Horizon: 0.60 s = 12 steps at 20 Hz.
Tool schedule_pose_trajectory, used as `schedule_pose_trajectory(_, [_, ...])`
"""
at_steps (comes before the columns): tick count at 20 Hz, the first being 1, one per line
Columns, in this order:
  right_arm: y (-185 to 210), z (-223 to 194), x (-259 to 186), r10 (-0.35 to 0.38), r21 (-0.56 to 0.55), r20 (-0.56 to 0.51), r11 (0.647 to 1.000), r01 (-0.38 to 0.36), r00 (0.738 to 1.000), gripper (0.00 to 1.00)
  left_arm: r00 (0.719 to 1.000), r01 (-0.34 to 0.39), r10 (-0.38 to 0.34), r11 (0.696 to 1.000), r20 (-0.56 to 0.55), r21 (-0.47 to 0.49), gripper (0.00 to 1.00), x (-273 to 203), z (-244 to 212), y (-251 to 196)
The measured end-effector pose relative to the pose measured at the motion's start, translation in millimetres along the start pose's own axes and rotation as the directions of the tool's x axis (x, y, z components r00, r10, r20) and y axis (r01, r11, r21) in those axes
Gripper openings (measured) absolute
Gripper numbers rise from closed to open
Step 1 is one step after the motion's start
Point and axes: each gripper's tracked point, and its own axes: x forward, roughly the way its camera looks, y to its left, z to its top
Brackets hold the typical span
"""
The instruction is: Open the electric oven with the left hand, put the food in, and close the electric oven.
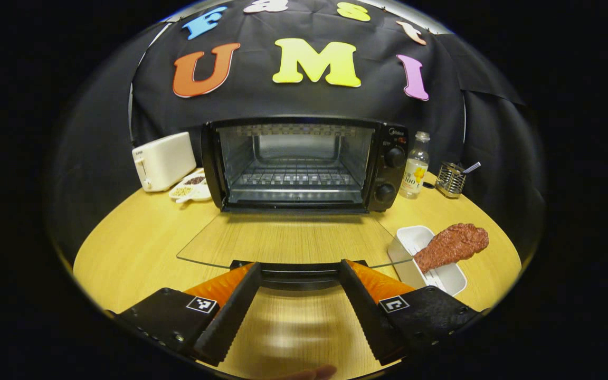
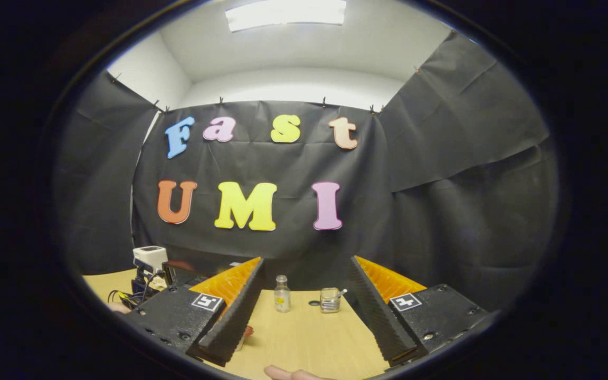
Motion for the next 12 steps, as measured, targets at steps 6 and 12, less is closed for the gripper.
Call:
schedule_pose_trajectory(6, [14,-10,0,0.04,-0.003,-0.034,0.999,-0.04,0.999,1.0,1.0,-0.005,0.005,0.999,0.017,0.041,0.95,5,-11,0])
schedule_pose_trajectory(12, [27,-27,13,0.066,-0.014,-0.08,0.998,-0.067,0.995,1.0,0.993,0.055,-0.054,0.998,0.107,-0.006,0.96,-24,17,-5])
